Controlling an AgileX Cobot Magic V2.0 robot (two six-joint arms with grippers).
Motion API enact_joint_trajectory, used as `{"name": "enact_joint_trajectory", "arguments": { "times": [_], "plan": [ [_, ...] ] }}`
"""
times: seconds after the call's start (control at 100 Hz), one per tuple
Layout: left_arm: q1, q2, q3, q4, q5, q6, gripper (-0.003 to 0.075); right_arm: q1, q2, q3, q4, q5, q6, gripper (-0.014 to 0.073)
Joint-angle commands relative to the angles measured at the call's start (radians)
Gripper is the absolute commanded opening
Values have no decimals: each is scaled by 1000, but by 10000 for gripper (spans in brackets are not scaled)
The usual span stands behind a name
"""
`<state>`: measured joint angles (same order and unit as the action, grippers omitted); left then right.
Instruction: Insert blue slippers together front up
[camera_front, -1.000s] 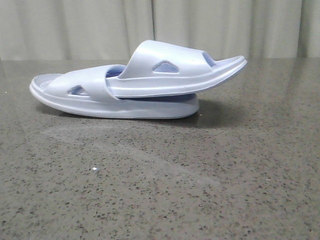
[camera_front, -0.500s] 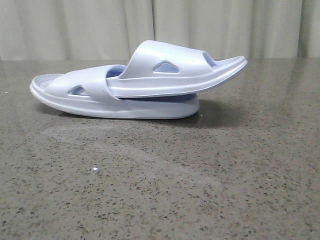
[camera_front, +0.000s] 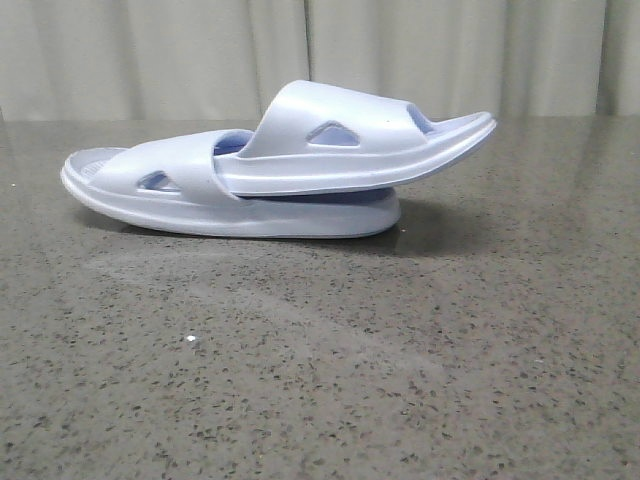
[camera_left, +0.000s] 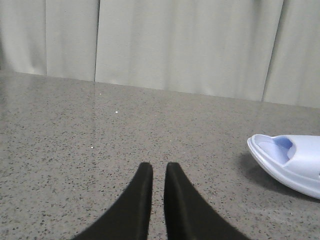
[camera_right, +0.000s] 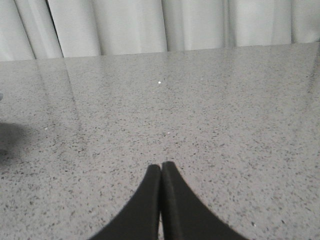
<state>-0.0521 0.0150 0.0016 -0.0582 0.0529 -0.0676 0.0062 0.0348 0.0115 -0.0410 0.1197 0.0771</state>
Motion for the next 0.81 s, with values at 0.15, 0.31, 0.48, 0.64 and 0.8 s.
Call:
{"name": "enact_joint_trajectory", "arguments": {
  "times": [0.15, 0.31, 0.48, 0.64, 0.8],
  "plan": [
    [3, 10, 10, 2, -71, -6, 15, -5, -66, 20, -71, -8, 3, -79],
    [3, 10, 10, 2, -71, -6, 15, -5, -66, 20, -71, -5, 3, -79],
    [3, 10, 10, 2, -71, -6, 15, -5, -66, 20, -71, -5, 3, -79],
    [3, 10, 10, 2, -71, -6, 15, -5, -66, 20, -71, -5, 3, -79],
    [3, 10, 10, 2, -71, -6, 15, -5, -66, 20, -71, -5, 3, -79]
  ]
}}
